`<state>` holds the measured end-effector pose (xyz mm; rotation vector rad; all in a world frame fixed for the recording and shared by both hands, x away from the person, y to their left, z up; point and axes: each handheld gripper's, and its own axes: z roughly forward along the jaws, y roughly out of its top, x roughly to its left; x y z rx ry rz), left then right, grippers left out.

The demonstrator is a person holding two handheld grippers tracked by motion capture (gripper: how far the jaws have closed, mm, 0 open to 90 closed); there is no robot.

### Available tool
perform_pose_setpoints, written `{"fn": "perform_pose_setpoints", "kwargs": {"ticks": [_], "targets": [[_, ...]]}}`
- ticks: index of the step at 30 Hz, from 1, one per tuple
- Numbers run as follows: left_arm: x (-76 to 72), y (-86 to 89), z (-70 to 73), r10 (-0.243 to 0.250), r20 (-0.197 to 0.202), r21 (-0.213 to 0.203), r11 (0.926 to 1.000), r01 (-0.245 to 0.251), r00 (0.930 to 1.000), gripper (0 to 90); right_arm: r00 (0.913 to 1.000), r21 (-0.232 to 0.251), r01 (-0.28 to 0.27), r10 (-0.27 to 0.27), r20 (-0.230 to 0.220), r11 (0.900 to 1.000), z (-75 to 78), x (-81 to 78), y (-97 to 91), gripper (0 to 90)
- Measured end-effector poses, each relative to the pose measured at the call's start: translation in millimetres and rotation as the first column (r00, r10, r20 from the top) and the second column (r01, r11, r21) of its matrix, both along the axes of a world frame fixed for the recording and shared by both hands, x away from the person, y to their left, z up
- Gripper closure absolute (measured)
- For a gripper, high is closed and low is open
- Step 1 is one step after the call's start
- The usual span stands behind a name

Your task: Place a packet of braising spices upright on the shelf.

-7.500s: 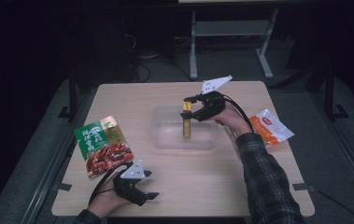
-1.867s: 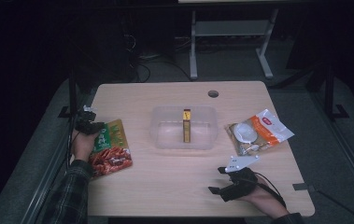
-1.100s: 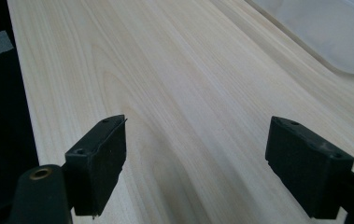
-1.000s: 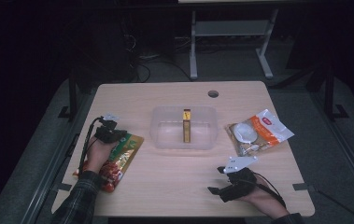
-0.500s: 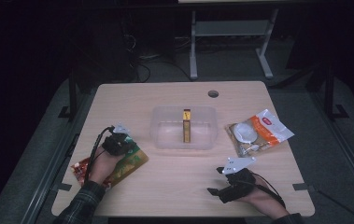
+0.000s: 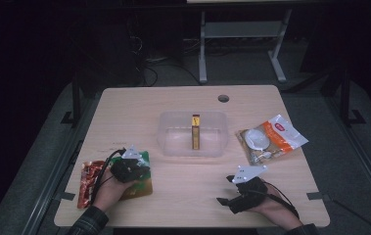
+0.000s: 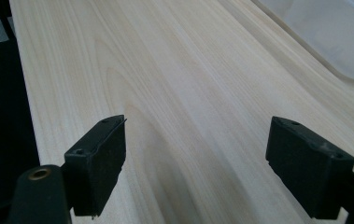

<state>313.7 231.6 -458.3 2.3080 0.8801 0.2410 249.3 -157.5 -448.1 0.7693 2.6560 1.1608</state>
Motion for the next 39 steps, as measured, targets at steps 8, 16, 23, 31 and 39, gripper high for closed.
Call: {"fn": "perform_pose_setpoints", "kwargs": {"ticks": [8,16,23,31,39], "targets": [[-18.1,-27.3,-2.1,-0.077,0.002,-0.030,0.9966,0.077,0.9971,90.0,1.0000,-0.001,0.001,-0.001,-0.004,1.0000,0.8,-0.8,1.8,19.7],[-24.6,-61.4,-4.4,-0.138,-0.012,-0.063,0.9886,0.137,0.9904,90.0,1.0000,0.005,0.002,-0.002,-0.001,1.0000,2.1,-0.7,1.5,19.6],[-27.6,-99.5,-6.1,-0.197,-0.017,-0.080,0.9776,0.195,0.9803,90.0,1.0000,0.011,-0.003,0.003,0.006,0.9999,3.5,-1.0,1.8,19.2],[-28.2,-143.5,-9.3,-0.266,-0.004,-0.105,0.9587,0.264,0.9640,90.0,1.0000,0.022,-0.002,0.002,0.009,0.9997,5.0,-1.8,0.3,18.9],[-26.7,-136.2,3.9,-0.258,0.008,-0.142,0.9561,0.256,0.9662,90.0,1.0000,0.022,0.003,-0.003,0.008,0.9998,4.2,-1.2,-3.3,18.8]]}}
